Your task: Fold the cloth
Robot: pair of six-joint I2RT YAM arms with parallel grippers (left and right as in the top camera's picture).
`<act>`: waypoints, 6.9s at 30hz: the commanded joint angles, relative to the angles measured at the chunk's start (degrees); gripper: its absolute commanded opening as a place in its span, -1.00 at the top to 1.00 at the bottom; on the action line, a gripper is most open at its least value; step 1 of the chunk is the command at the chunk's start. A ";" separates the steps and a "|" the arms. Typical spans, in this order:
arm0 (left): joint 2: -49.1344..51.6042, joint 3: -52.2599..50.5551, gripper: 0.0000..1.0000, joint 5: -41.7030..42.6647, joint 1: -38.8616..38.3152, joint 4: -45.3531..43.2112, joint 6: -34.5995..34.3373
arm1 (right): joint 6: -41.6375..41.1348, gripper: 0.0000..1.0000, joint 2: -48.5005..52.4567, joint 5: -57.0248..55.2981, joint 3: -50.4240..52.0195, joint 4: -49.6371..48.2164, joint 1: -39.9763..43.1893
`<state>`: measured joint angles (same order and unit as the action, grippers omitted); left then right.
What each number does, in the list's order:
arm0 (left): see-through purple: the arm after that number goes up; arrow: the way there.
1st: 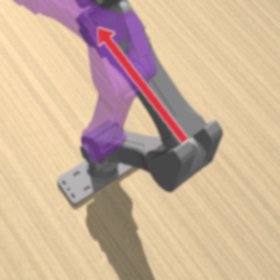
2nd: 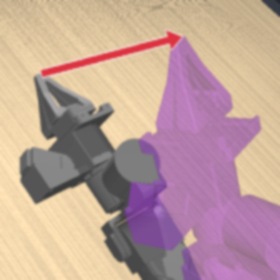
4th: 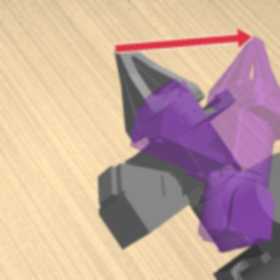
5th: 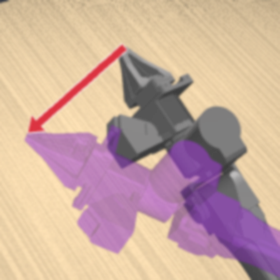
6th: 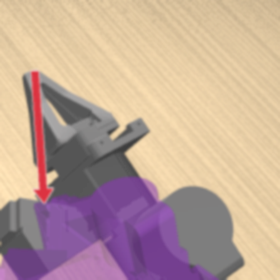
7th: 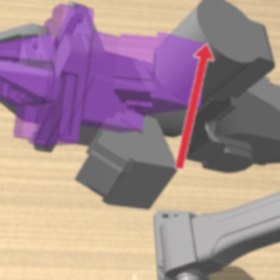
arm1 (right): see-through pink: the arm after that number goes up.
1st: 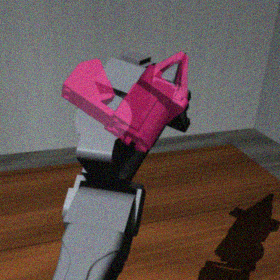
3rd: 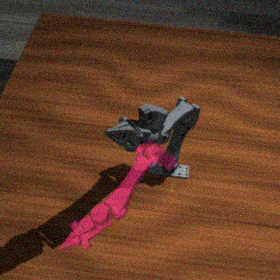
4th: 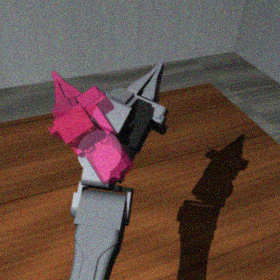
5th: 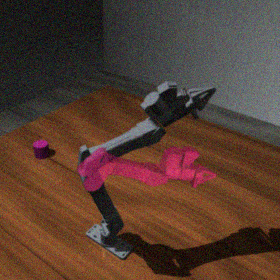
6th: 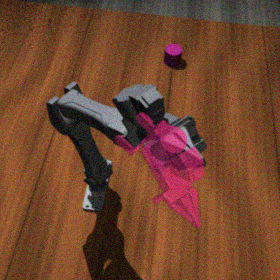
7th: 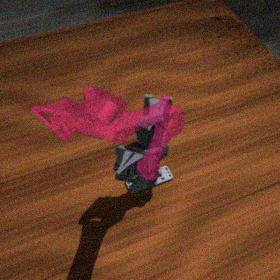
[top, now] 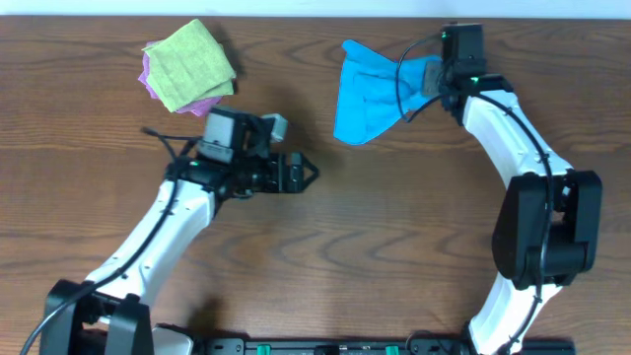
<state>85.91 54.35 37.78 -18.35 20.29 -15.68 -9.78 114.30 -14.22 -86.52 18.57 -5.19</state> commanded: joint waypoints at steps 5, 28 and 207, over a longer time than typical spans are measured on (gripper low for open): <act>0.33 1.09 -0.90 0.68 -1.55 -0.50 -1.11 | 1.68 0.11 -0.42 -5.35 -0.76 -2.03 4.00; 0.33 1.09 -0.91 1.16 -1.53 -0.68 -1.09 | 12.61 -0.41 4.87 14.49 -0.79 0.02 -8.35; 40.52 27.21 0.88 10.25 4.17 -9.79 -7.06 | -20.15 -0.72 -68.00 38.01 58.40 19.85 12.46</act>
<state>129.36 82.00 46.02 -16.01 7.66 -28.75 -29.98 44.82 24.88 -29.36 39.18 6.85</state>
